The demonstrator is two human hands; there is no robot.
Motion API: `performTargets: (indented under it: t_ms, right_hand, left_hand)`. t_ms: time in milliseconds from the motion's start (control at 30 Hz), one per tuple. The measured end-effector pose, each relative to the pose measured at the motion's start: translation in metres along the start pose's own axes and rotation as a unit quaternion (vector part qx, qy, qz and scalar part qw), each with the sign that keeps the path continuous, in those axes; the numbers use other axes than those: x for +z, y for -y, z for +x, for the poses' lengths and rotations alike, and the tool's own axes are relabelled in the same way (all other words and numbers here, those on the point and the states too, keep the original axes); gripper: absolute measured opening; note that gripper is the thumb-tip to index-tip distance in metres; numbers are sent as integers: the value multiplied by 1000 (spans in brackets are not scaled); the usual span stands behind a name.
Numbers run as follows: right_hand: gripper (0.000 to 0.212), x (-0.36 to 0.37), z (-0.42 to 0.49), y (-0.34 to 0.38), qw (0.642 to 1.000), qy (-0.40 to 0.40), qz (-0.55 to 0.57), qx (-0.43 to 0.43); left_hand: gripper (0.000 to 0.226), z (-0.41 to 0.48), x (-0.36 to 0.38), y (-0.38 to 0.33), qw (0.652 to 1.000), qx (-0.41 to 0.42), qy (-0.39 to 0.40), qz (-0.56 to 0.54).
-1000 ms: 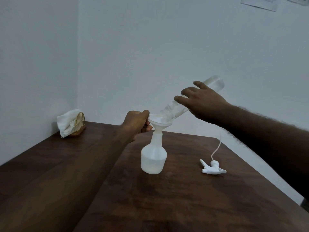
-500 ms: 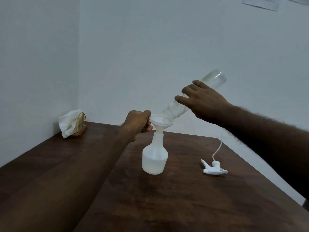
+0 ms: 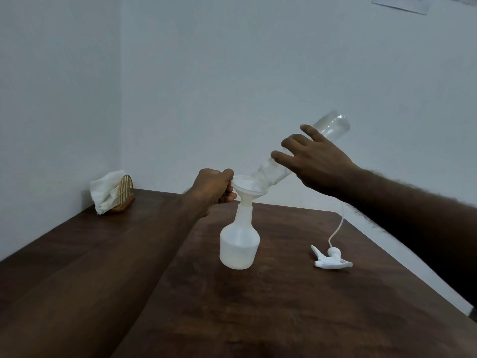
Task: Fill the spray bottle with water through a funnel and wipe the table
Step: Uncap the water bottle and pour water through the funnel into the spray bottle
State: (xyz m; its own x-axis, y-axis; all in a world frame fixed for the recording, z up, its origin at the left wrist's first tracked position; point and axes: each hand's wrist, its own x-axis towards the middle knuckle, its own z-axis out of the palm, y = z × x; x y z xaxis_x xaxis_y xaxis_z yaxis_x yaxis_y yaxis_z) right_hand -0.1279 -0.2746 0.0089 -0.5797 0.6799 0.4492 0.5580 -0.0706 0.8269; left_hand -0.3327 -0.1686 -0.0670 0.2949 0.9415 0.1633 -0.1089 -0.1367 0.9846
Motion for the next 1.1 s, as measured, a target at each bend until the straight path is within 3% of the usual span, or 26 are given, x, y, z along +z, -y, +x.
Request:
performTargets:
  t_ms: [900, 1000, 1100]
  right_hand:
    - [44, -1, -8, 5, 999, 11, -31, 38]
    - [48, -3, -10, 6, 995, 66, -16, 77]
    - [51, -12, -13, 11, 974, 155, 69, 148]
  left_hand:
    - [20, 2, -2, 3, 1000, 7, 1, 5]
    - [18, 0, -2, 3, 1000, 9, 4, 8]
    - [20, 0, -3, 4, 1000, 11, -1, 12]
